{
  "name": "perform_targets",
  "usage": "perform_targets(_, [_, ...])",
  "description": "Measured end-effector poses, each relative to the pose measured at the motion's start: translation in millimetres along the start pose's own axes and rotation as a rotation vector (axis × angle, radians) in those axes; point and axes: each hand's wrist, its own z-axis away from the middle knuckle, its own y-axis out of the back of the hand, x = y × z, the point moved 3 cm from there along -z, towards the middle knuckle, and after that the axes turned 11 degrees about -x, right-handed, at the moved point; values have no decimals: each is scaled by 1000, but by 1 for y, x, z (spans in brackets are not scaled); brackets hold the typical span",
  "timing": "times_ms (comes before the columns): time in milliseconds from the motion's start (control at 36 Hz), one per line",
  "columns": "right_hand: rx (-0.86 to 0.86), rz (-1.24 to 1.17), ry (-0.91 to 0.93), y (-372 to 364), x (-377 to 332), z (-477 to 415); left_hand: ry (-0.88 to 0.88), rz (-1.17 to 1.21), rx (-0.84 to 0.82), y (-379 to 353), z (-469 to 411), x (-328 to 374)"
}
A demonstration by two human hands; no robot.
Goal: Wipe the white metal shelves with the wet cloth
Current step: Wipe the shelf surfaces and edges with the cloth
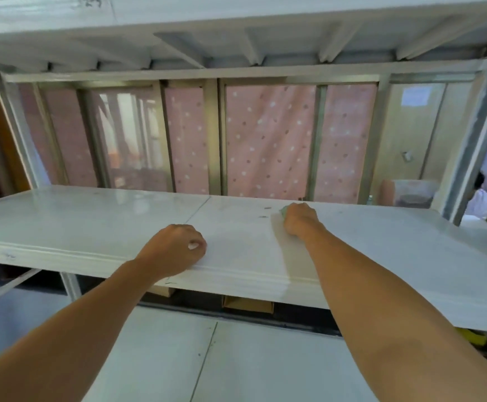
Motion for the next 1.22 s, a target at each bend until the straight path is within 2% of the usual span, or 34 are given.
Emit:
perform_targets(278, [4,-7,-3,-7,-90,-9,-13,-3,72,23,36,-86])
perform_targets(472, [13,-247,-32,-10,-148,-9,-19,60,118,22,52,-131])
perform_targets(611, [24,-268,-3,-21,-202,-14,-56,118,203,12,49,-140])
perform_targets(750, [17,-202,-14,-24,-251,-17,-116,165,172,16,48,-152])
perform_targets(972, [65,-164,-29,-32,-292,-26,-178,266,64,30,38,-171])
perform_targets(1083, [75,-197,-25,-32,-314,-31,-179,167,14,42,36,-199])
perform_targets(1222, [66,-242,-8,-37,-366,-41,-203,28,69,58,42,-255])
